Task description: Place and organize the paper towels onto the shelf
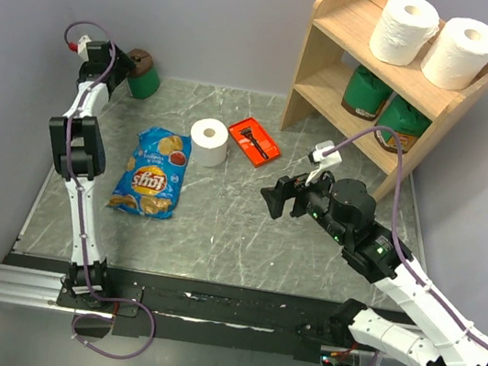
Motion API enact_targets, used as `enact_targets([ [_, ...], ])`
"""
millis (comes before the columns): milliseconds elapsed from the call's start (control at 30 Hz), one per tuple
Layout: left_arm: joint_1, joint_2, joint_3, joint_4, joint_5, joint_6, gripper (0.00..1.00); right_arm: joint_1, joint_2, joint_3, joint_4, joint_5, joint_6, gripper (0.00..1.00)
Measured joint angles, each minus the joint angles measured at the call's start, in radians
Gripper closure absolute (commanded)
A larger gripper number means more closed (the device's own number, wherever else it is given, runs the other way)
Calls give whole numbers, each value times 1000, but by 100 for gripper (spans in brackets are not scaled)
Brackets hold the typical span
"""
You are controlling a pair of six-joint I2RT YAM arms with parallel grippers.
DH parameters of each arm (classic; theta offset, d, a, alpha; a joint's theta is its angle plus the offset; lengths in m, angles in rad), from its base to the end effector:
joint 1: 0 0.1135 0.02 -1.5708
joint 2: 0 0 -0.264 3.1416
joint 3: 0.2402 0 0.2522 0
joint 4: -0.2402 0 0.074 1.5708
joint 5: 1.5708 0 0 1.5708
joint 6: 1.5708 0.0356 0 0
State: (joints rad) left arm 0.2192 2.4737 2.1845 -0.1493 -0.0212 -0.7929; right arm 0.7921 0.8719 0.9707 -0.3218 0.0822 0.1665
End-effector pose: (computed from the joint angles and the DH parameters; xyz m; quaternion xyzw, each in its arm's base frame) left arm 0.5644 0.1265 0.2181 -0.4140 0.7354 -0.1432 0.5170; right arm 0.1389 0.1366 0.3753 -0.2158 0.7507 0.2590 0.5681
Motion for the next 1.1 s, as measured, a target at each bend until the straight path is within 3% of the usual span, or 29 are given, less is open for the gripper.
enact_targets([
  [667,1,64,27,131,25,-69,5,0,39,8,0,2,-13,2],
  [1100,2,76,36,131,24,-109,14,0,42,19,5,2,-31,2],
])
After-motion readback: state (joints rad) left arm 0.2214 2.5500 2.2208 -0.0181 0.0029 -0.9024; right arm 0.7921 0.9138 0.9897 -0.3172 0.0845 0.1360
